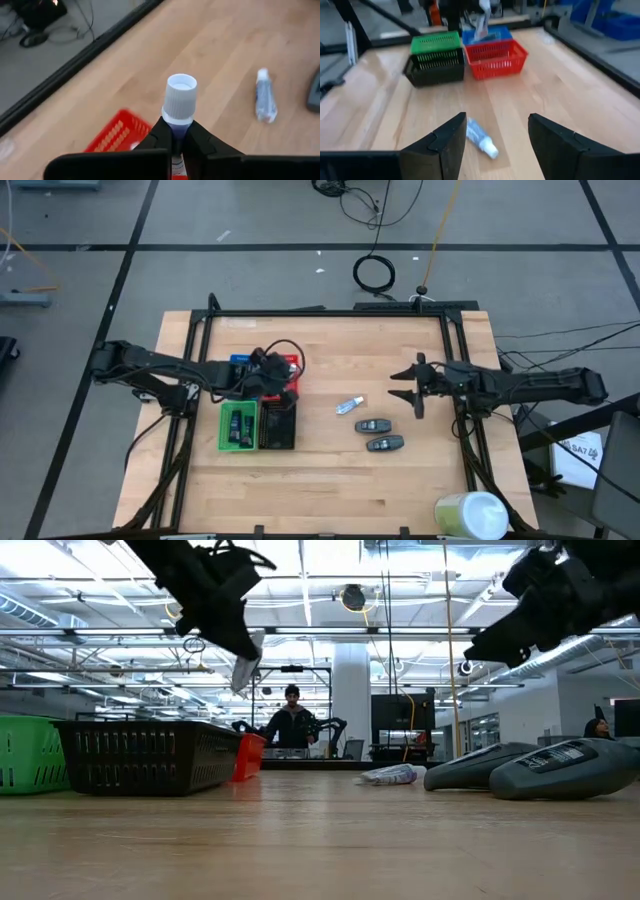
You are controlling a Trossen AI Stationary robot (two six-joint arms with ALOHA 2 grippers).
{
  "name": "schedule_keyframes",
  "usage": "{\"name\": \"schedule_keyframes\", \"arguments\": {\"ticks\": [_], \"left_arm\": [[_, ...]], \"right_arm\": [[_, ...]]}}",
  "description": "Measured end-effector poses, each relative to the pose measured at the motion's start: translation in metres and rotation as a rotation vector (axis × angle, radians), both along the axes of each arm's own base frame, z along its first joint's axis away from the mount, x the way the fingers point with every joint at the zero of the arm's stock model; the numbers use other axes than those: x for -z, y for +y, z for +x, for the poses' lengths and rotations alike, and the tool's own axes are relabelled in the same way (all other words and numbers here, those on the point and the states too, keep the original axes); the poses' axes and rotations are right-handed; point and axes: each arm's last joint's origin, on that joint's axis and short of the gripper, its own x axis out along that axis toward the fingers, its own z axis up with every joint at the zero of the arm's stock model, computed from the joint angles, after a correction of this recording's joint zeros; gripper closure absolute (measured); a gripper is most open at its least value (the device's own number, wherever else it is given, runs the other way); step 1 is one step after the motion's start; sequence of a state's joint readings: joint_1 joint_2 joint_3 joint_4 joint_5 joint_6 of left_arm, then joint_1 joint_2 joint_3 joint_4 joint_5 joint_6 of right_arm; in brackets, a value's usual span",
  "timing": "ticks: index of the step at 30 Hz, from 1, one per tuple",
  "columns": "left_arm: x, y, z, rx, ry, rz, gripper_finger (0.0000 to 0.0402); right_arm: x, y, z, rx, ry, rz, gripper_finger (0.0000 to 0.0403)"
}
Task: Pick & Place Travel size toiletries
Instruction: Put the bottom white toothpaste into the red bin
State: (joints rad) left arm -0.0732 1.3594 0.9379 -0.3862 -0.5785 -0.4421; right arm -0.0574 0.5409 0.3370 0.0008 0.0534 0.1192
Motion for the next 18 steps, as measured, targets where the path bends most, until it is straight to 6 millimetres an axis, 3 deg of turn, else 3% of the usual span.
{"name": "schedule_keyframes", "arguments": {"ticks": [12,18], "left_arm": [[0.011,0.003,-0.013,-0.141,0.083,-0.084,0.0396],[0.027,0.011,-0.021,-0.220,0.103,-0.083,0.0396]], "right_arm": [[0.012,0.003,-0.024,-0.060,-0.228,-0.031,0.0202],[0.012,0.003,-0.030,-0.059,-0.278,-0.035,0.0202]]}}
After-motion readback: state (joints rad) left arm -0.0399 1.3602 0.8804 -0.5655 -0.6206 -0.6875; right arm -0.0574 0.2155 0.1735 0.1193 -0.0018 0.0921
